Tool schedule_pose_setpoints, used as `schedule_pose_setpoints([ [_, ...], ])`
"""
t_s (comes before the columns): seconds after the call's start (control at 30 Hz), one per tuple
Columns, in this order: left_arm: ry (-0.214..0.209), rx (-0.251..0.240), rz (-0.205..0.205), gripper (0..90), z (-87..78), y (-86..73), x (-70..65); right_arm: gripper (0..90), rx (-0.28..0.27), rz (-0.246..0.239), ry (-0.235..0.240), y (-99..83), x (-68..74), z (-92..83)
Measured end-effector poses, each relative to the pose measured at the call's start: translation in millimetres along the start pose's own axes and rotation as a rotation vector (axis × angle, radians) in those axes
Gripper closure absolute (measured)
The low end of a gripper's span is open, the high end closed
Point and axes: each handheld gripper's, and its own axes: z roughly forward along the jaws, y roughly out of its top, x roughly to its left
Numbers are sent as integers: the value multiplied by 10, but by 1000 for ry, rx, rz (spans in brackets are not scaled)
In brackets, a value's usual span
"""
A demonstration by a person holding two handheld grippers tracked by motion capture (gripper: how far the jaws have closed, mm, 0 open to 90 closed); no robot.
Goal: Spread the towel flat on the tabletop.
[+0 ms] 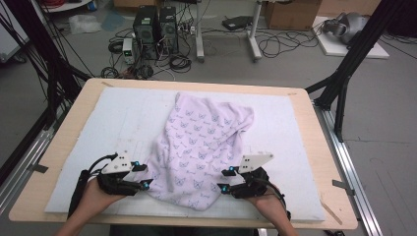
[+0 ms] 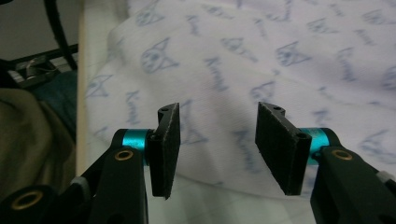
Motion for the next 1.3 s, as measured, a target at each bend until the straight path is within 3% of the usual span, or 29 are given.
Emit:
schedule_pose_setpoints([
  [0.07, -18, 37, 8, 513, 70, -64, -32, 506, 50, -28, 18, -46, 85, 96],
  [0.1, -25, 53, 13, 513, 96, -83, -37, 506, 50, -28, 18, -46, 85, 96],
  [0.13, -39, 58, 17, 569, 129, -104, -39, 523, 85, -37, 23, -67, 102, 167],
  [0.17, -47, 46, 11, 569, 133, -112, -34, 523, 85, -37, 23, -67, 102, 167],
  [0.2, -60, 46, 8, 668, 138, -105, -25, 579, 112, -49, 7, -66, 108, 239],
  [0.23, -67, 46, 9, 668, 142, -96, -28, 579, 112, -49, 7, -66, 108, 239],
  [0.3, -55, 68, 37, 792, 157, -59, -41, 687, 113, -67, -9, -39, 93, 260],
  [0.4, -51, 72, 47, 842, 178, -17, -48, 836, 114, -68, 8, -23, 60, 269],
  [0.5, -45, 31, 31, 850, 116, 35, -37, 869, 108, -74, 16, 16, 58, 225],
  [0.67, -3, -64, 9, 854, -146, 271, 45, 878, 33, -81, 3, 157, 12, -21],
  [0.77, 47, -108, -9, 854, -225, 444, 156, 878, -11, -79, -42, 302, -88, -200],
  [0.9, 129, -113, -78, 853, -93, 648, 467, 879, -30, -57, -113, 532, -376, -291],
  [0.97, 171, -97, -105, 854, 62, 724, 633, 879, -20, -26, -136, 613, -565, -236],
  [1.0, 171, -85, -130, 853, 154, 739, 716, 878, -8, -13, -149, 635, -658, -186],
  [1.13, 215, -17, -181, 853, 471, 678, 942, 878, 49, 71, -163, 562, -987, 54],
  [1.2, 219, 30, -200, 850, 611, 611, 1023, 878, 96, 134, -157, 447, -1139, 195],
  [1.27, 207, 46, -217, 837, 660, 577, 1061, 875, 115, 162, -151, 371, -1210, 279],
  [1.3, 205, 40, -218, 791, 661, 573, 1064, 870, 114, 176, -150, 342, -1217, 305],
])
